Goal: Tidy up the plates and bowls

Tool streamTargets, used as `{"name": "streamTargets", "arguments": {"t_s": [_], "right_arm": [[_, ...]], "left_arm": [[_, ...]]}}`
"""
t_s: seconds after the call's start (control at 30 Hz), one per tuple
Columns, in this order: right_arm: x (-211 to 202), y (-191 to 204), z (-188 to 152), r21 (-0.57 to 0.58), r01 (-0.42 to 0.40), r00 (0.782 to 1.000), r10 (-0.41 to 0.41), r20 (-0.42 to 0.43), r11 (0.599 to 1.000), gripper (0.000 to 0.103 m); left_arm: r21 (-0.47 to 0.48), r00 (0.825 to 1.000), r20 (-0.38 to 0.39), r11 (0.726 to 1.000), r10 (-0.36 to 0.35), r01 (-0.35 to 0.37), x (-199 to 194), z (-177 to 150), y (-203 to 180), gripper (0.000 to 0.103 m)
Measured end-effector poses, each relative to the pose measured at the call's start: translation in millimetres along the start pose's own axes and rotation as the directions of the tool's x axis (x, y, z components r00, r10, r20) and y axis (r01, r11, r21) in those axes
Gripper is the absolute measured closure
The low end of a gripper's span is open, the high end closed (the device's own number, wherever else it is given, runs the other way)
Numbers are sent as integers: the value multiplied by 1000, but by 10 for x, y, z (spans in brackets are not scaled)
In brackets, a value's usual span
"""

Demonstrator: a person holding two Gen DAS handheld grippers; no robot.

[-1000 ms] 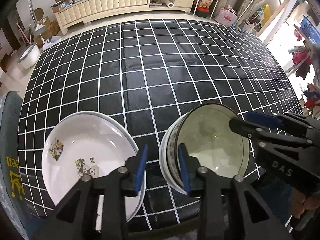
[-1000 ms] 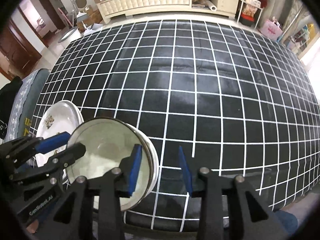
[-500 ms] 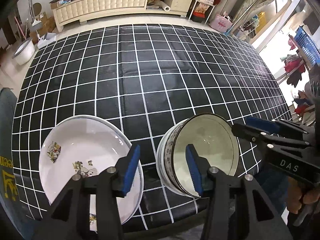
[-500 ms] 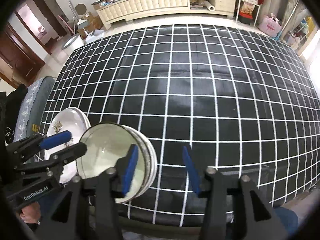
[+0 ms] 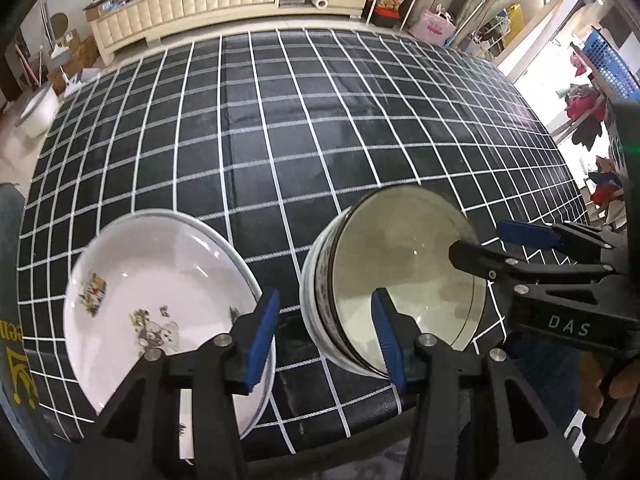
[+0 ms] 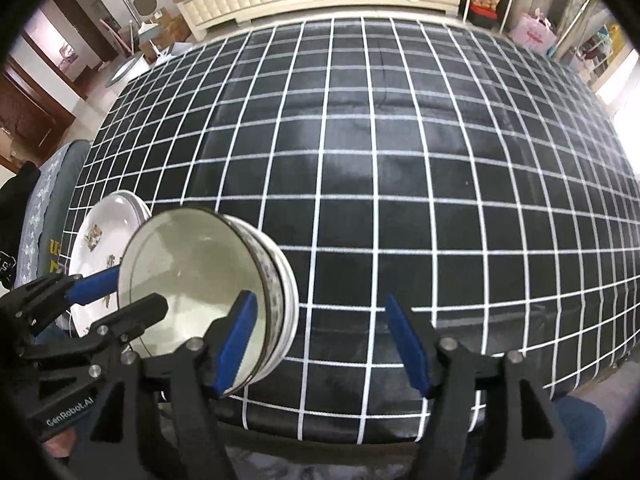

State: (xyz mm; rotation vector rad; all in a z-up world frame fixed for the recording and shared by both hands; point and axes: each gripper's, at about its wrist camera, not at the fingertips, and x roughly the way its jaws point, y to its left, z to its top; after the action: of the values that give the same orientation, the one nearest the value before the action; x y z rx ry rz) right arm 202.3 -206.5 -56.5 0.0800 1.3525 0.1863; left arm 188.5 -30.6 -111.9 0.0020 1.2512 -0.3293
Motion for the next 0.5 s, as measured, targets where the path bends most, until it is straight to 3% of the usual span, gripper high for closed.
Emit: {"name": "streamTargets", "arguments": {"t_s": [0.3,0.4,0.5], "right_arm": [[134,-36,-50,35,-35,998,37,-46,999,32],[177,-56,-54,50,-61,996,64,-62,997,32],[217,-69,-61,58,-67,995,72,-76,996,32]], "left_arm": [[-48,995,-65,997,-71,68,230,-78,105,58],[-28,994,-85,998,-63,61,274,-69,82,58],[-30,993,-101,998,-57,54,349,-64,65,51]]}}
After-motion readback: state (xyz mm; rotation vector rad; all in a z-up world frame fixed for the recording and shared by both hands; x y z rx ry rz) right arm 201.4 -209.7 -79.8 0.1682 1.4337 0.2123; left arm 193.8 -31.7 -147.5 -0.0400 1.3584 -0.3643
